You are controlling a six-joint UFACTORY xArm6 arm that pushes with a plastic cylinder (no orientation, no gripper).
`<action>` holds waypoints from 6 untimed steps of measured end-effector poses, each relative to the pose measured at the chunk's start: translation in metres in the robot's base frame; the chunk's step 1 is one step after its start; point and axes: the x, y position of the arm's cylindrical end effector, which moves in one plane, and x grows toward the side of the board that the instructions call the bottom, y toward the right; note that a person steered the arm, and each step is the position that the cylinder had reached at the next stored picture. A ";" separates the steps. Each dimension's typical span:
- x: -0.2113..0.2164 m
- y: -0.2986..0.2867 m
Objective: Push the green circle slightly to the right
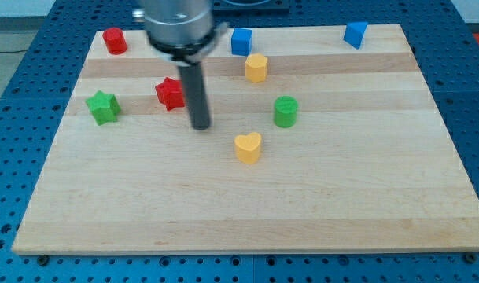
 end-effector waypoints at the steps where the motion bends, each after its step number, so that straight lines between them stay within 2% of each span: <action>1: 0.000 0.056; 4: -0.016 0.155; 6: -0.040 0.156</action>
